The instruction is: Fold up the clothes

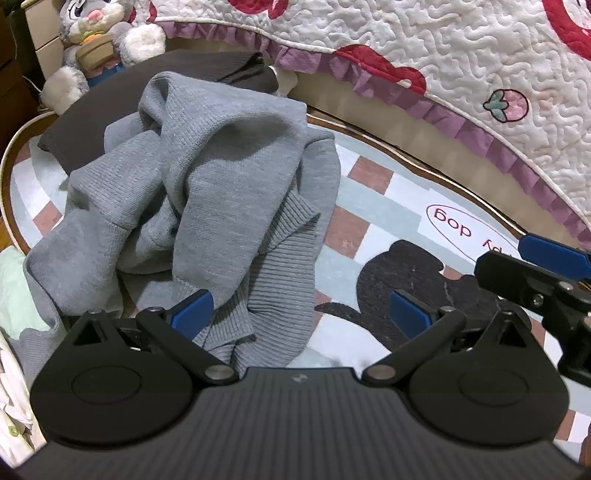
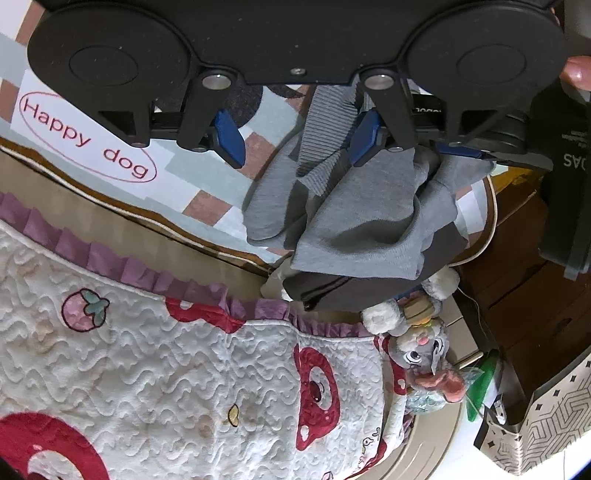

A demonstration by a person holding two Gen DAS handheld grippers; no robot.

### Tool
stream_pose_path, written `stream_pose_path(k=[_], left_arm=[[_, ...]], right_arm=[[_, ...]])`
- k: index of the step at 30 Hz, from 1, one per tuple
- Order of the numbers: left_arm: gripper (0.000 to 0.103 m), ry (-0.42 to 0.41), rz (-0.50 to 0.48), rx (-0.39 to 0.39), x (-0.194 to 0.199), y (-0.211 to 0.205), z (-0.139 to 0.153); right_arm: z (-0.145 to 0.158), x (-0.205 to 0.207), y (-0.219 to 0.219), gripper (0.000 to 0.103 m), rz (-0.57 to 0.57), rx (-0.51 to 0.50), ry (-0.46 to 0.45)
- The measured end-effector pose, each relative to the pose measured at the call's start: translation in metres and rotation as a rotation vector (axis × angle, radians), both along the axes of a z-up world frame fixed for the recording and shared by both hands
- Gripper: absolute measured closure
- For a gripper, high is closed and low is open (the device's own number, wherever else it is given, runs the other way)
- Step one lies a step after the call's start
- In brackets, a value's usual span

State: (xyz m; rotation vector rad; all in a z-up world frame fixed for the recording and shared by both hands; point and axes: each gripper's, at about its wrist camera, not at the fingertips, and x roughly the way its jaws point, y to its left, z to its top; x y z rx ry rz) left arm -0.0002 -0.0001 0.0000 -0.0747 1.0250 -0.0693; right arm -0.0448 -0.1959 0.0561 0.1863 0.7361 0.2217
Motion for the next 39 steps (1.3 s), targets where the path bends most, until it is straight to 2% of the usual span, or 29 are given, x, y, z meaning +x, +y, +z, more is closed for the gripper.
stream_pose_path(k=[4, 9, 11, 39], left_arm=[[0.0, -0.004, 0.005, 0.006, -0.0028, -0.002, -0.0003], [0.0, 0.014, -0.004, 0.003, 0.0006, 0.0009, -0.0015], [0.0, 0.011, -0.006, 0.002, -0.0001, 0.0011, -0.0024], [0.0, 0.023, -0.055, 0.02, -0.0001, -0.0048, -0.0047]], right_arm=[[0.0014, -0.003, 0.0064, 0.034, 0.011, -0.016, 0.005], [0.0003, 0.0047, 0.0031, 0.032, 0.002, 0.015, 0.044], [-0.0029, 0.0002, 0.0039, 0.032, -0.007, 0.011, 0.019], [-0.0078, -0.0008, 0.0037, 0.031, -0.034, 0.035, 0.051]])
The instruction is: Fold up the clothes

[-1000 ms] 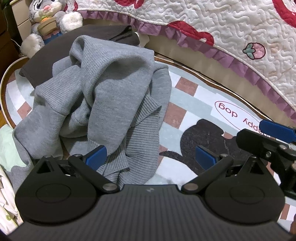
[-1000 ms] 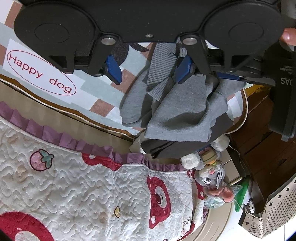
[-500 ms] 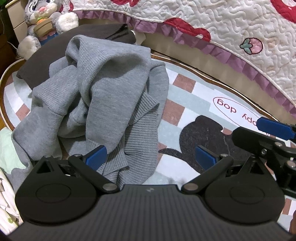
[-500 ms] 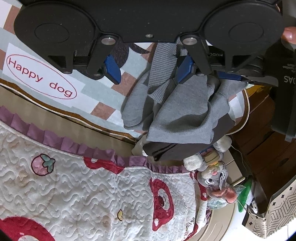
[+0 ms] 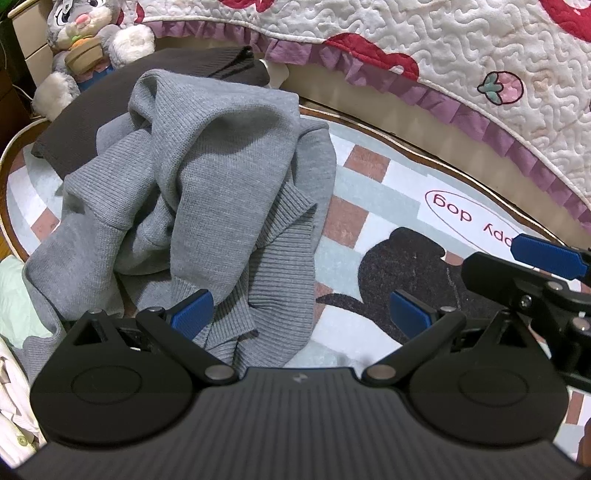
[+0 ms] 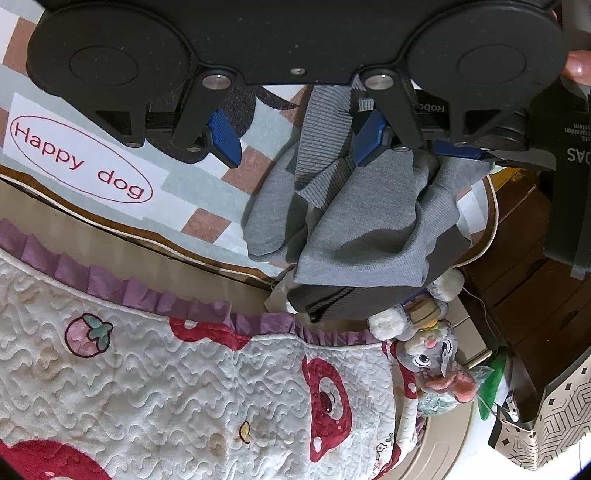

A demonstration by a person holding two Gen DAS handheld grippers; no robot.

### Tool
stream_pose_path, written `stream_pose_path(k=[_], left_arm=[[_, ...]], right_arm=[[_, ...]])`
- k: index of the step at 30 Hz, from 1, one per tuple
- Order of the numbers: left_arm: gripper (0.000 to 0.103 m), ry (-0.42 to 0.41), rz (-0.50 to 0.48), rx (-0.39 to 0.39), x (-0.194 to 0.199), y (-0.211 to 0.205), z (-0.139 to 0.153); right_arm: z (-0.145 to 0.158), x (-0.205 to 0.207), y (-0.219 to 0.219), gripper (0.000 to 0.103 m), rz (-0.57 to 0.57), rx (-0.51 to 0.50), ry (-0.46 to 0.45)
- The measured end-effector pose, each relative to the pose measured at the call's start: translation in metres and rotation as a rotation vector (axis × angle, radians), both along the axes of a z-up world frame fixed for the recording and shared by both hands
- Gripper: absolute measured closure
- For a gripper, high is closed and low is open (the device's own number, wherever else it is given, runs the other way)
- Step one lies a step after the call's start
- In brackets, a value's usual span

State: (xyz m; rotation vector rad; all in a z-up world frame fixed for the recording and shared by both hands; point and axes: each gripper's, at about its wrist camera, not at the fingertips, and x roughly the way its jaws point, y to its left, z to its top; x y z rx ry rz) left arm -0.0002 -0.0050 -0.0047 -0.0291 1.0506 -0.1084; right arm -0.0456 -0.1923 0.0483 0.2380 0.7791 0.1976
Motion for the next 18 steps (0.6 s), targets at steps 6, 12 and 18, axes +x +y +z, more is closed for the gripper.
stream_pose_path(k=[6, 12, 18], left_arm=[[0.0, 0.001, -0.01, 0.001, -0.0004, -0.001, -0.0005], [0.0, 0.001, -0.015, 0.004, -0.0016, -0.0029, -0.0012], [0.0, 0.005, -0.025, 0.004, -0.0003, -0.0024, -0.0021]], right_arm=[[-0.0007, -0.0003, 0.0003, 0.03, 0.002, 0.004, 0.001], [0.0, 0.001, 0.0011, 0.029, 0.011, 0.0, 0.0], [-0.0006, 0.0004, 0.0017, 0.029, 0.009, 0.0, 0.004]])
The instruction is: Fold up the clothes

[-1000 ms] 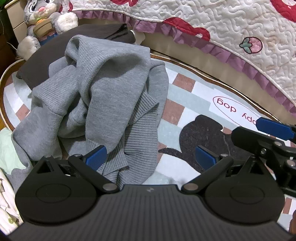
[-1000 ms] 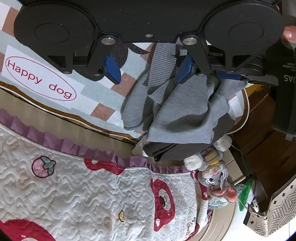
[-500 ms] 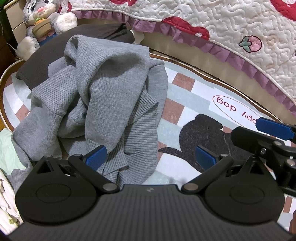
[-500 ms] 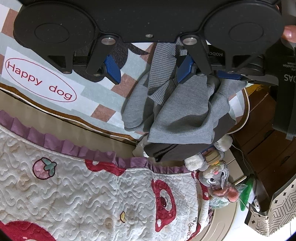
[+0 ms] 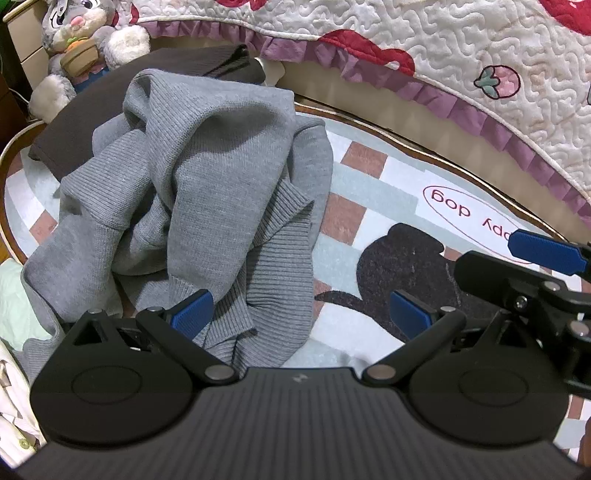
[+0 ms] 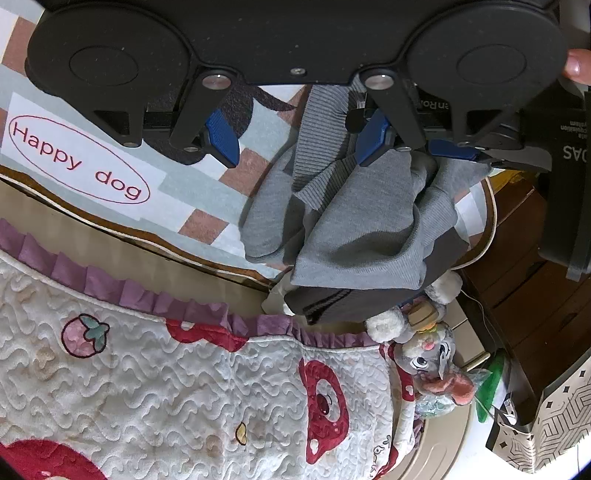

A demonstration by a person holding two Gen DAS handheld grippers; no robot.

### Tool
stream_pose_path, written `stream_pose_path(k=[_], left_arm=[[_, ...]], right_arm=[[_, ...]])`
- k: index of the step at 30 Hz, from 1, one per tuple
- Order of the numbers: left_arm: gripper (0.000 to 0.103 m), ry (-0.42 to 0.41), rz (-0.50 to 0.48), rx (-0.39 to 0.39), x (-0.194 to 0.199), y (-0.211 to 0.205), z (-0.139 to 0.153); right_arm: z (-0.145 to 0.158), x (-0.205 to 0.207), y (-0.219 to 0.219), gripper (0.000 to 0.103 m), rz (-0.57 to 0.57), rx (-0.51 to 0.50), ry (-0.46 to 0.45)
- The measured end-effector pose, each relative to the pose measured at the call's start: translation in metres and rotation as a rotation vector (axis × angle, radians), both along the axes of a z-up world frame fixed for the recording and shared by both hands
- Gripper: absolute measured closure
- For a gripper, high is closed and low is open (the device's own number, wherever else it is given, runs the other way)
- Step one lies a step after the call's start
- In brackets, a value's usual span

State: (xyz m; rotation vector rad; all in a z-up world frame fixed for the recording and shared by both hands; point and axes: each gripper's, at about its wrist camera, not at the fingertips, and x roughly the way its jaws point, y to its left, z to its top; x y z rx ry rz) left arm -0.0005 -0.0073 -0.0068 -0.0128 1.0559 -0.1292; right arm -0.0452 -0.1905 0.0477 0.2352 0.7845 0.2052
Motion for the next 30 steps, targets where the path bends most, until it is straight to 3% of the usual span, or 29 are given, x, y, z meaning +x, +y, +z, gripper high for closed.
stream_pose_path(k=[11, 16, 18, 23, 28, 30], left_arm=[[0.0, 0.012, -0.032, 0.007, 0.004, -0.001, -0.007], [0.0, 0.025, 0.013, 0.008, 0.013, 0.0, -0.018], [0.0, 0.016, 0.035, -0.018, 0.017, 0.004, -0.021], [0.0, -0.035, 0.105, -0.088, 0.021, 0.022, -0.029], [0.004, -0.099, 0.147, -0.156, 0.026, 0.045, -0.038], [0.01, -0.116, 0.164, -0.173, 0.029, 0.054, -0.041]], right_arm=[[-0.007, 0.001, 0.0, 0.026, -0.009, -0.014, 0.01], [-0.014, 0.005, -0.003, 0.026, -0.03, -0.048, 0.014], [-0.016, 0.01, -0.004, 0.026, -0.042, -0.071, 0.015], [-0.021, 0.022, -0.011, 0.026, -0.075, -0.017, -0.005], [-0.053, 0.041, -0.005, 0.026, -0.018, 0.027, 0.022], [-0.066, 0.046, 0.002, 0.034, 0.02, 0.031, 0.033]])
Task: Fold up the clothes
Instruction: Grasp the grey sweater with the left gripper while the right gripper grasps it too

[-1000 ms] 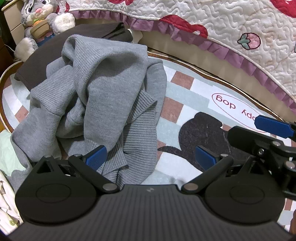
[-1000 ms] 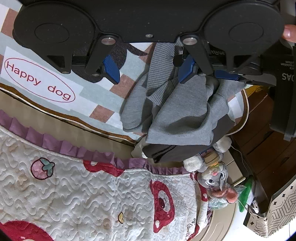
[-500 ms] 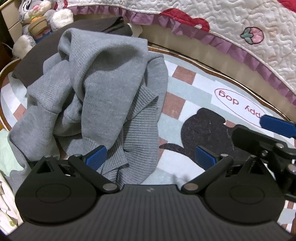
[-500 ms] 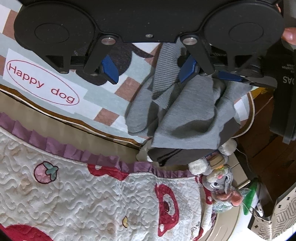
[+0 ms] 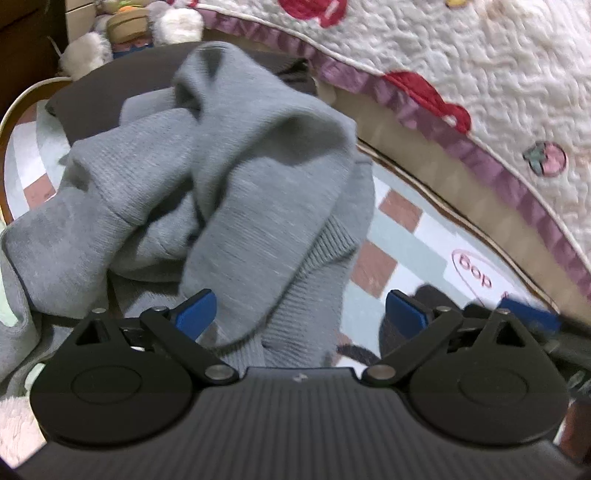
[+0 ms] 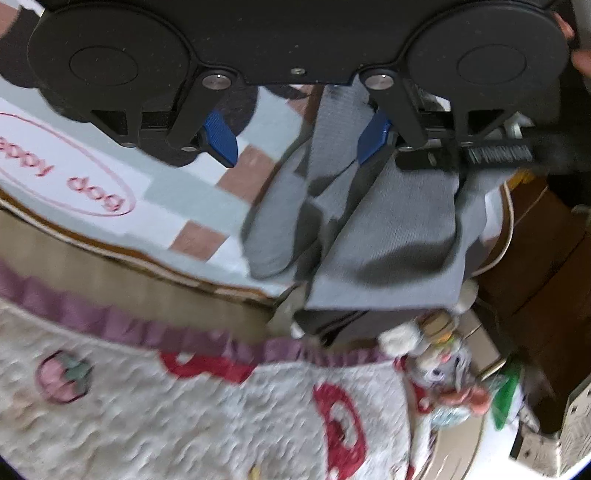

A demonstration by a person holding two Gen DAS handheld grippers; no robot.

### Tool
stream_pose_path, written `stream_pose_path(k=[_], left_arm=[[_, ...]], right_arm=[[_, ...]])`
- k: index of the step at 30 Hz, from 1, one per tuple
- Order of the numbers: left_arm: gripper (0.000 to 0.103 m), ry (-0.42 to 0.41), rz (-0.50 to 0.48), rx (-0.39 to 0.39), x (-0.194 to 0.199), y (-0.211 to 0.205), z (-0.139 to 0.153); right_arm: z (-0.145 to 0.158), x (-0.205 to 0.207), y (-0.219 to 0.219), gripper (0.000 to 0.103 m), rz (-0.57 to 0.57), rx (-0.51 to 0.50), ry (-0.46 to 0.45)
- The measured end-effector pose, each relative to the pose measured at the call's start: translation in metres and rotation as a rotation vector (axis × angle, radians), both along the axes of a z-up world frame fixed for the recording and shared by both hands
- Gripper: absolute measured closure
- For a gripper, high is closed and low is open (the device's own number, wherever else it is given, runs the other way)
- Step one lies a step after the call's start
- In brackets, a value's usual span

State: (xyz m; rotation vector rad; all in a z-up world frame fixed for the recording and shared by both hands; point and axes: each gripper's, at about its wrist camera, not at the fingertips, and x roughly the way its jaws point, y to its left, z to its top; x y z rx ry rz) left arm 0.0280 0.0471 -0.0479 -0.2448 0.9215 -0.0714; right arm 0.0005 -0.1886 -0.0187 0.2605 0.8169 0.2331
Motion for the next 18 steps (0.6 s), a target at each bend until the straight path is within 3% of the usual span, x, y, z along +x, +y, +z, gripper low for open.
stream_pose_path(k=[2, 3, 4, 6, 7, 10, 13, 14, 15, 17, 18], left_arm=[[0.02, 0.001, 0.007, -0.003, 0.005, 0.01, -0.002], [0.032, 0.01, 0.003, 0.006, 0.008, 0.014, -0.003], [0.04, 0.023, -0.012, 0.037, 0.011, 0.017, -0.005], [0.049, 0.023, -0.047, 0.104, 0.015, 0.025, -0.006], [0.051, 0.014, -0.056, 0.129, 0.017, 0.031, -0.005], [0.054, 0.012, -0.043, 0.104, 0.027, 0.048, -0.003], [0.055, 0.007, -0.041, 0.036, 0.041, 0.056, 0.001], [0.055, 0.005, -0.045, 0.025, 0.046, 0.053, 0.002], [0.054, -0.001, -0.05, 0.017, 0.05, 0.05, 0.002], [0.05, -0.018, -0.057, -0.006, 0.056, 0.045, 0.0], [0.049, -0.03, -0.063, -0.021, 0.056, 0.043, -0.002]], right_arm=[[-0.01, 0.003, 0.008, 0.045, 0.043, -0.004, 0.001], [-0.014, 0.005, 0.013, 0.054, 0.069, -0.005, -0.001], [-0.016, 0.007, 0.018, 0.059, 0.093, -0.002, -0.007], [-0.022, 0.011, 0.028, 0.08, 0.14, 0.004, -0.019], [-0.025, 0.015, 0.032, 0.082, 0.159, 0.021, -0.029], [-0.034, 0.031, 0.046, 0.083, 0.177, 0.051, -0.052], [-0.046, 0.044, 0.062, 0.081, 0.157, -0.072, -0.069], [-0.051, 0.049, 0.065, 0.078, 0.153, -0.126, -0.069], [-0.056, 0.053, 0.067, 0.069, 0.149, -0.177, -0.069], [-0.067, 0.063, 0.06, 0.055, 0.145, -0.181, -0.043], [-0.072, 0.067, 0.056, 0.054, 0.143, -0.182, -0.03]])
